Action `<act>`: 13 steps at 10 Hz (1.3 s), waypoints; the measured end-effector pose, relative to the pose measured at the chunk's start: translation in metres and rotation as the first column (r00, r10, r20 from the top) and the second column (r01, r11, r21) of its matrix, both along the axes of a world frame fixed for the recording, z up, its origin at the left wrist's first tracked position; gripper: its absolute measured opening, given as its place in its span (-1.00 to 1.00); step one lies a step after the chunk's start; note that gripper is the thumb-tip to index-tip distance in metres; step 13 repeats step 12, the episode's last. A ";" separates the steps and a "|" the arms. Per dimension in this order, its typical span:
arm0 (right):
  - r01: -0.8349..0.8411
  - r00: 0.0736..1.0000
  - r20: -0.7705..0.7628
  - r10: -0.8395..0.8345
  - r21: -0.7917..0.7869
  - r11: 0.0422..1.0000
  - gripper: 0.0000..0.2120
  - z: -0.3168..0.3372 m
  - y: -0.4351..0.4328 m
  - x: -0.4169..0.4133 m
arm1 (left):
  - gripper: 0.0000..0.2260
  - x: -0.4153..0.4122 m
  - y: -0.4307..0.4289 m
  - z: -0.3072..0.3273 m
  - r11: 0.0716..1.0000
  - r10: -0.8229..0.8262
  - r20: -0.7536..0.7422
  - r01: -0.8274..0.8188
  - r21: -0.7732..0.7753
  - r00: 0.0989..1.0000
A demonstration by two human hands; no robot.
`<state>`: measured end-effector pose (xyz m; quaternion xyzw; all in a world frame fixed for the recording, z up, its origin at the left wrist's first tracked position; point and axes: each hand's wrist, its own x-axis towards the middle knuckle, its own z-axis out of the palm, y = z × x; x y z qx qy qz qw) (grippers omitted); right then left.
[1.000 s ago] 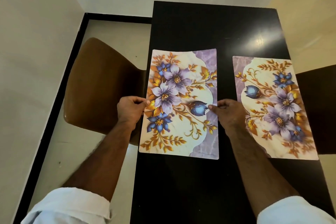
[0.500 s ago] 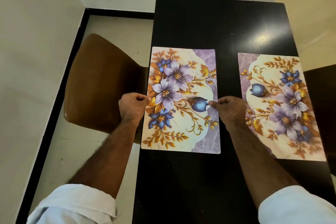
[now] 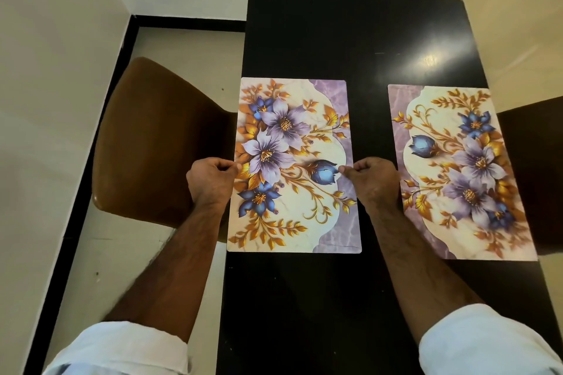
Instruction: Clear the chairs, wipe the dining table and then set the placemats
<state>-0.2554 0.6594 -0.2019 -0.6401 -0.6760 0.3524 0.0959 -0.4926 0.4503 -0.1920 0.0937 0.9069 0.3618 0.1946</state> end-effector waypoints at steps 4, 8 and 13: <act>-0.027 0.989 0.145 0.029 -0.015 1.000 -0.64 0.008 0.000 -0.003 | -0.79 -0.001 -0.002 -0.002 1.000 0.005 0.035 -0.005 -0.005 0.999; -0.033 0.982 0.185 0.038 -0.027 0.999 -0.59 0.007 -0.001 0.002 | -0.79 0.001 0.000 -0.001 0.998 0.062 0.065 -0.061 -0.018 0.996; -0.211 0.975 0.060 0.212 -0.021 0.977 -0.80 0.058 -0.085 0.107 | -0.81 0.100 -0.069 0.043 0.999 0.039 -0.059 -0.037 0.032 0.997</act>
